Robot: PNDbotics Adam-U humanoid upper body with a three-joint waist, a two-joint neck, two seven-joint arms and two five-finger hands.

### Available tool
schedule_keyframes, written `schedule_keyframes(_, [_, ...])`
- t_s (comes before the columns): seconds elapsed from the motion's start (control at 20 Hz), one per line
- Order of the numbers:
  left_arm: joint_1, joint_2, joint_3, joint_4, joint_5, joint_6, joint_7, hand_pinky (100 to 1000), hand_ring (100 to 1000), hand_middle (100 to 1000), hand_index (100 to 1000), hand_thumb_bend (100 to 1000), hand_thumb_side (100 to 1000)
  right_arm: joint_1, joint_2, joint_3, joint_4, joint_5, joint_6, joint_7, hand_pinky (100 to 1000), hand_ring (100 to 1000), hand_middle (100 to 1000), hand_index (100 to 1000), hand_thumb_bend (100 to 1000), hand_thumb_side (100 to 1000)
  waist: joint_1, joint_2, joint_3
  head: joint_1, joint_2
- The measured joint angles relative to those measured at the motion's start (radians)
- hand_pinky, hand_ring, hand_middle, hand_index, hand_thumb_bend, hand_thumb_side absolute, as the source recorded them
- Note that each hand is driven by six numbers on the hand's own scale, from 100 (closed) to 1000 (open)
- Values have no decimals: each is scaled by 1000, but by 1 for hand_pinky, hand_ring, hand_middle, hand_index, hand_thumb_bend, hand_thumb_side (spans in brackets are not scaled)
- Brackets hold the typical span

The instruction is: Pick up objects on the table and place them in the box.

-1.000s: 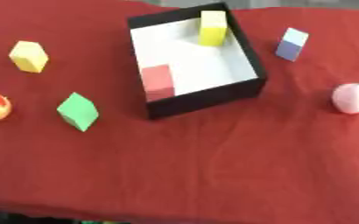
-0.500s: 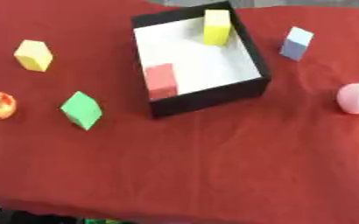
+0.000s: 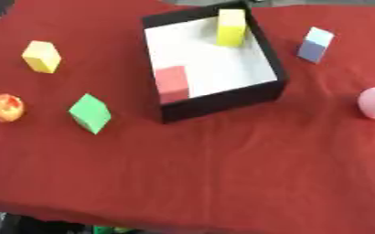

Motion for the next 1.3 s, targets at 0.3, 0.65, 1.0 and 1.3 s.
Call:
schedule_keyframes(0.3, [-9,19,-33,156,-193,37,-278,791,820,744,858,688,307,2,1,6,0,1,0,8,806,820,846,896,100,385,5,-1,-6,7,6])
schedule_keyframes(0.65, [-63,-18,-85,319,-334,57,-365,765,797,731,839,602,205,2,4,12,0,5,1,14,807,819,843,896,100,388,3,-1,-16,19,6])
schedule_keyframes(1.0, [-125,-68,-135,434,-391,59,-379,747,784,721,814,582,217,2,11,17,0,6,1,18,807,819,840,896,100,391,0,-1,-24,26,6])
schedule_keyframes(1.3, [-149,-88,-174,468,-425,31,-439,748,773,716,788,462,197,1,12,19,0,6,0,25,807,819,839,896,100,394,1,0,-30,33,6])
